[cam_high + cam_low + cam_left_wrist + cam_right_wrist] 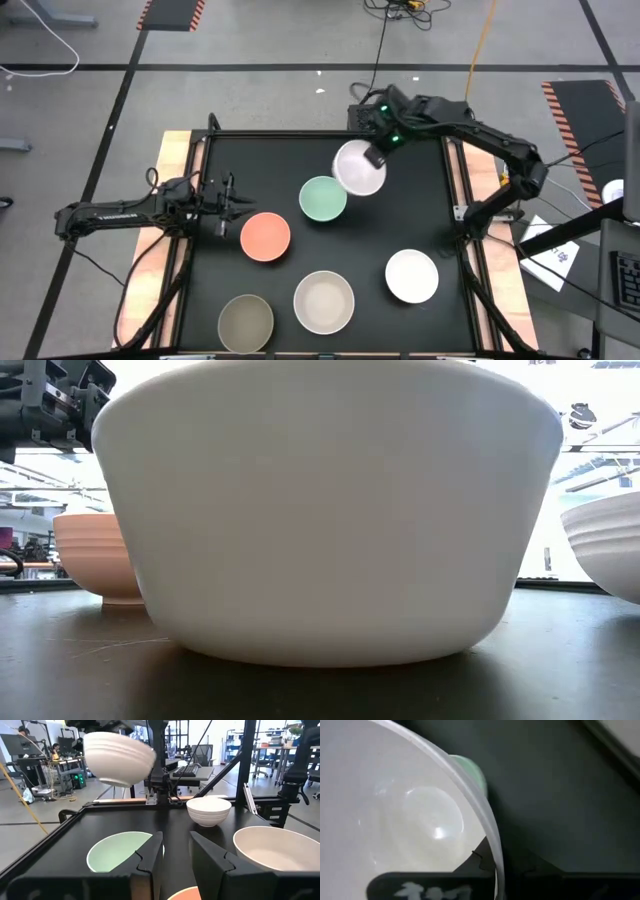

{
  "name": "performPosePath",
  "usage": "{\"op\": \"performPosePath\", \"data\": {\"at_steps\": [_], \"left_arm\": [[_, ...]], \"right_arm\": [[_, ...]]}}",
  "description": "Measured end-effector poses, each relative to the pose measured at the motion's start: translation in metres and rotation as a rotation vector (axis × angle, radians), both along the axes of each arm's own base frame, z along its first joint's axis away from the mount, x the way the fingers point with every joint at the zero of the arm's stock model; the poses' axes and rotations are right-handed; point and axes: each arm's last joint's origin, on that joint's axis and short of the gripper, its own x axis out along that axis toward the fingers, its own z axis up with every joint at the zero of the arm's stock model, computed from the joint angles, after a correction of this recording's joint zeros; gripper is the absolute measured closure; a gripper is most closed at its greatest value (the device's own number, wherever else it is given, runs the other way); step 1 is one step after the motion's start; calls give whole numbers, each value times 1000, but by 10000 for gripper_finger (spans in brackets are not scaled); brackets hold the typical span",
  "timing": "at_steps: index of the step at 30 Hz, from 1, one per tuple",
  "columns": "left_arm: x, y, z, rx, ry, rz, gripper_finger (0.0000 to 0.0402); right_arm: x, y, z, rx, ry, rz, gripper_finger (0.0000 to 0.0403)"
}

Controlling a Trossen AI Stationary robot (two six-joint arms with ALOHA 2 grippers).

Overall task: Nest bowls inside each other
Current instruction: Stack the white bowl on the light green bowl

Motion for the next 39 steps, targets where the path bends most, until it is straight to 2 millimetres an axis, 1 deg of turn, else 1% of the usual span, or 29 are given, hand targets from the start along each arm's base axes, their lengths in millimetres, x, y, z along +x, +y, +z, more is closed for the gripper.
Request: {"op": "performPosePath", "data": {"at_steps": [2, 5, 10, 14, 16, 19, 25, 31, 36, 39], "left_arm": [[0, 0, 0, 0, -1, -1, 304], [0, 0, 0, 0, -3, -1, 304], [0, 0, 0, -2, -3, -1, 304], [0, 0, 1, 0, -12, -1, 304], [0, 0, 2, 4, -19, -1, 304], [0, 0, 2, 6, -20, -1, 304], [0, 0, 1, 6, -13, 0, 304], [0, 0, 1, 6, -6, -1, 304], [0, 0, 0, 5, -1, -6, 304], [0, 0, 0, 4, 3, -12, 304]], "right_arm": [[15, 7, -2, -18, 16, 30, 403], [33, 12, -10, -30, 48, 56, 403], [61, 22, -36, -7, 97, 123, 403], [75, 25, -58, 13, 148, 153, 403], [80, 24, -66, 13, 168, 164, 403], [87, 22, -73, -3, 150, 178, 403], [96, 12, -77, -32, 116, 188, 403], [109, 3, -72, -44, 108, 202, 403], [115, -1, -83, -14, 167, 209, 403], [113, 0, -86, 6, 204, 211, 403]]}}
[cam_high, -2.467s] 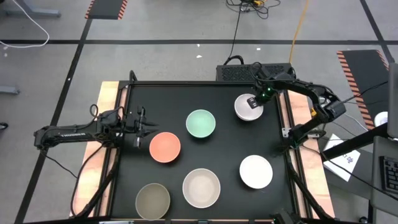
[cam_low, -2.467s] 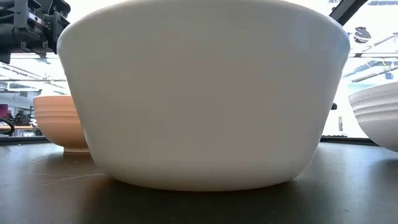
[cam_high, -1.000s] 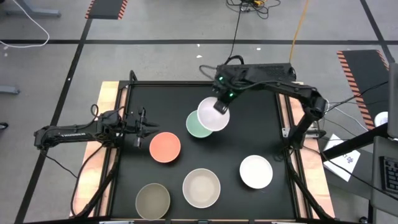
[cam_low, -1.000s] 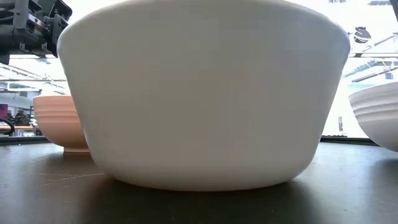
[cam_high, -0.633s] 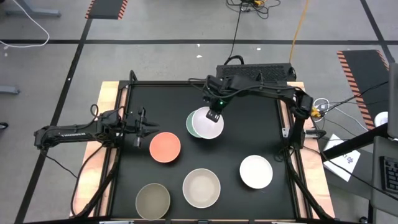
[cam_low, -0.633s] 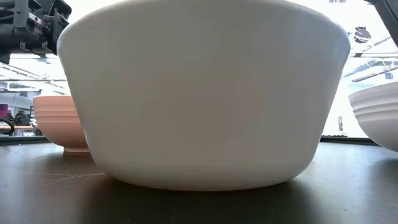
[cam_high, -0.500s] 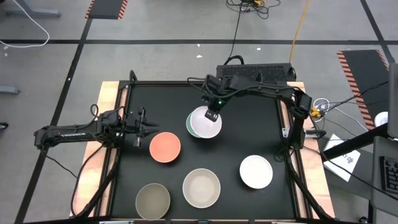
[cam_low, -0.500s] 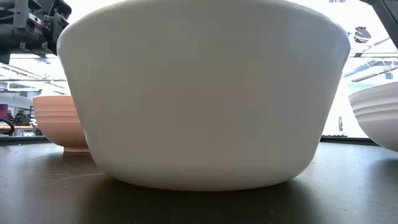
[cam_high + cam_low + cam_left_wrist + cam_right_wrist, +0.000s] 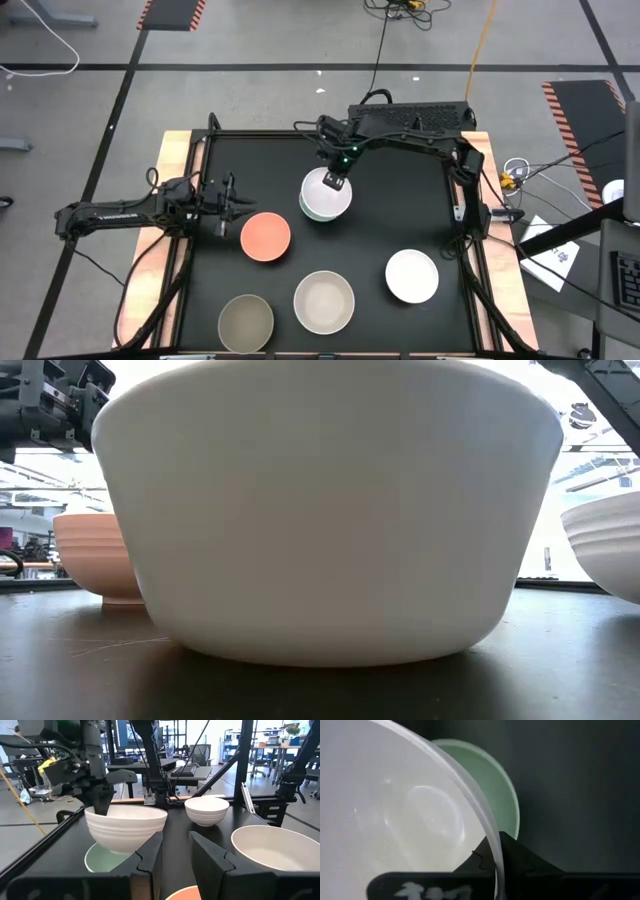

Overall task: Nest bowls inside each other
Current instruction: Stack the white bowl on the light green bowl

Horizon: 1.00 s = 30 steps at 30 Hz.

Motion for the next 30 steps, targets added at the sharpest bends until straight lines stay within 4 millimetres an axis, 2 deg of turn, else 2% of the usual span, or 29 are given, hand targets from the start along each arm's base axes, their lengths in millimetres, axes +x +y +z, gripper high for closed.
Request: {"op": "performPosePath", "data": {"at_steps": [5, 18, 30], "left_arm": [[0, 0, 0, 0, 3, 0, 304], [0, 0, -2, 9, 19, -1, 304], [0, 0, -2, 12, 20, -7, 304]], "right_arm": [[0, 0, -5, 11, 30, -1, 403], [5, -4, -5, -22, -28, 29, 403], [3, -10, -40, 51, 153, 20, 403]]}}
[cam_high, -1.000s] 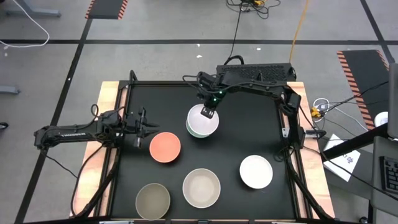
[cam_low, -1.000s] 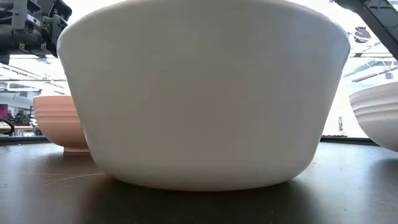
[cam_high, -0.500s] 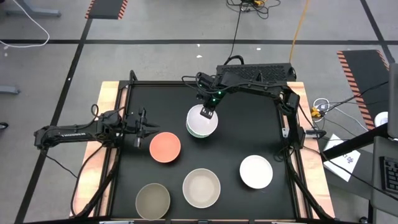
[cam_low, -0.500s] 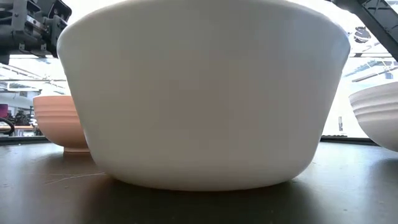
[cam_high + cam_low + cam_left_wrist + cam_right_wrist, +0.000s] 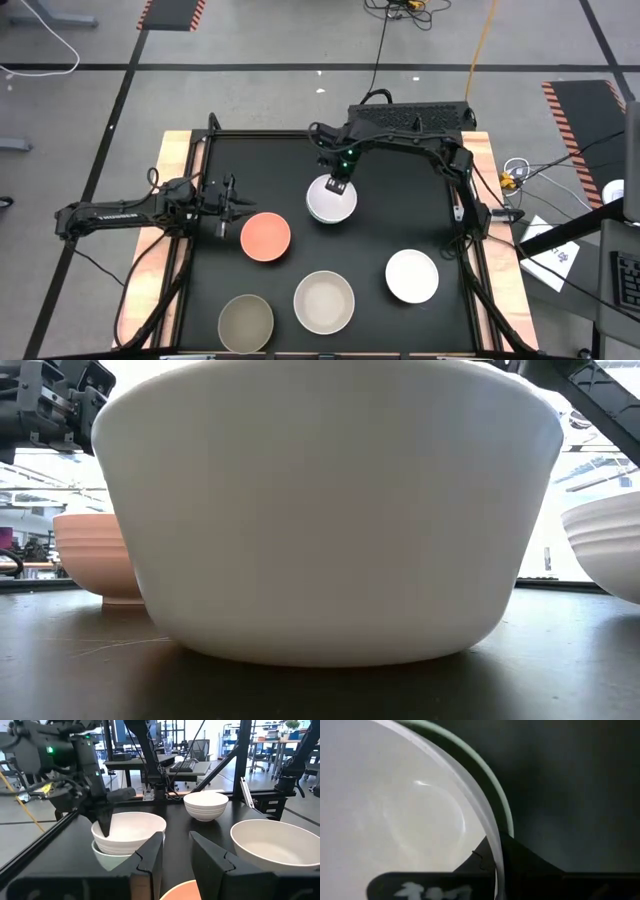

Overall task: Nest bowls inside each other
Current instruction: Stack the white bowl on the light green bowl

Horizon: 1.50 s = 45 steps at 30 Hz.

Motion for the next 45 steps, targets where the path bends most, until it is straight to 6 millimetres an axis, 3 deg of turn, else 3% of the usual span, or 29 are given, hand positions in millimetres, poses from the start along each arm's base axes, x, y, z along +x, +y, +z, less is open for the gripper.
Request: {"op": "performPosePath", "data": {"at_steps": [11, 21, 45], "left_arm": [[0, 0, 0, 4, 0, 0, 304], [0, 0, -3, -17, 27, 0, 304], [0, 0, -1, -22, 16, 0, 304]], "right_arm": [[-14, -5, 0, -43, 142, -32, 403], [-18, -14, 7, -3, 86, -45, 403], [-18, -11, 7, 21, 92, -59, 403]]}}
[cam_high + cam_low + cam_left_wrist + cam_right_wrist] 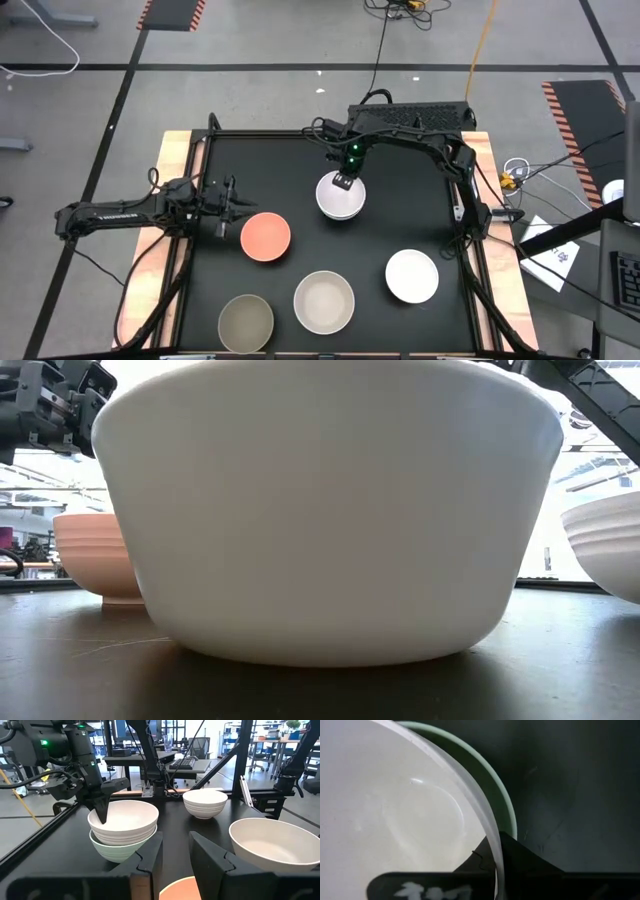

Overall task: Nest bowls inside each other
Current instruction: Stack the white bowl on the light green bowl

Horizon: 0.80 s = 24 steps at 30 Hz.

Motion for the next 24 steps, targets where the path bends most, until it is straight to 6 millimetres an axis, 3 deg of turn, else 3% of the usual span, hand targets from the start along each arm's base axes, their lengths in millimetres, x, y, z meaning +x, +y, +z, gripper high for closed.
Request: {"op": "performPosePath", "data": {"at_steps": [10, 24], "left_arm": [[0, 0, 0, -2, 0, 0, 304], [0, 0, 2, -11, -17, -8, 304]], "right_arm": [[1, 0, 0, 2, -11, 3, 403], [-3, 2, -18, 25, 6, 2, 403]]}}
